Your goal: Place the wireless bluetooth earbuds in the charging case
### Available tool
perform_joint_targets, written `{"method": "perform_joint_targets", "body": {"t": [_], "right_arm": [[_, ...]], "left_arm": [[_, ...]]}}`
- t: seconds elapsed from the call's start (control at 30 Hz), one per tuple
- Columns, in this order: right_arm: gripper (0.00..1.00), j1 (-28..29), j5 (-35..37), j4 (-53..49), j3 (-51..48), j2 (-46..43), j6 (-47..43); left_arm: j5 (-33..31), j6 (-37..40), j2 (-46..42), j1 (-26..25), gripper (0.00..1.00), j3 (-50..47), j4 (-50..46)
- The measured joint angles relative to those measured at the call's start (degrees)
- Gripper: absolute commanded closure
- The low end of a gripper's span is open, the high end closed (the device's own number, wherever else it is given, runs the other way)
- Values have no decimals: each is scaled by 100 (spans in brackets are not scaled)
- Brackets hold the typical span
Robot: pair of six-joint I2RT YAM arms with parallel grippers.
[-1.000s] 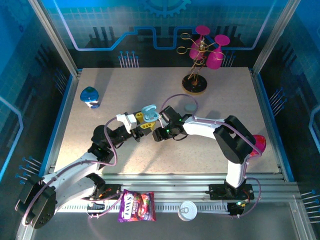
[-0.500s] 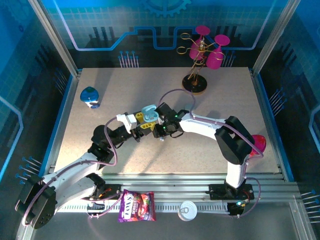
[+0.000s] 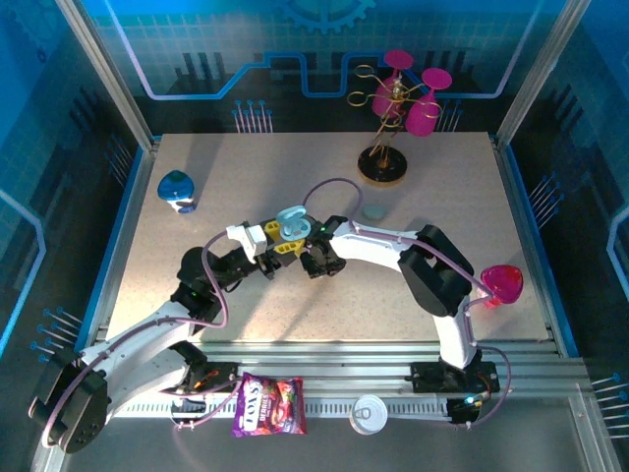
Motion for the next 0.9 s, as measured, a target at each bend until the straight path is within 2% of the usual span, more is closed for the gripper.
{"method": "perform_joint_targets", "body": {"t": [0.9], "right_arm": [[75, 315, 708, -1088, 1119, 728, -2]], "left_arm": [[2, 0, -4, 0, 71, 0, 7]]}}
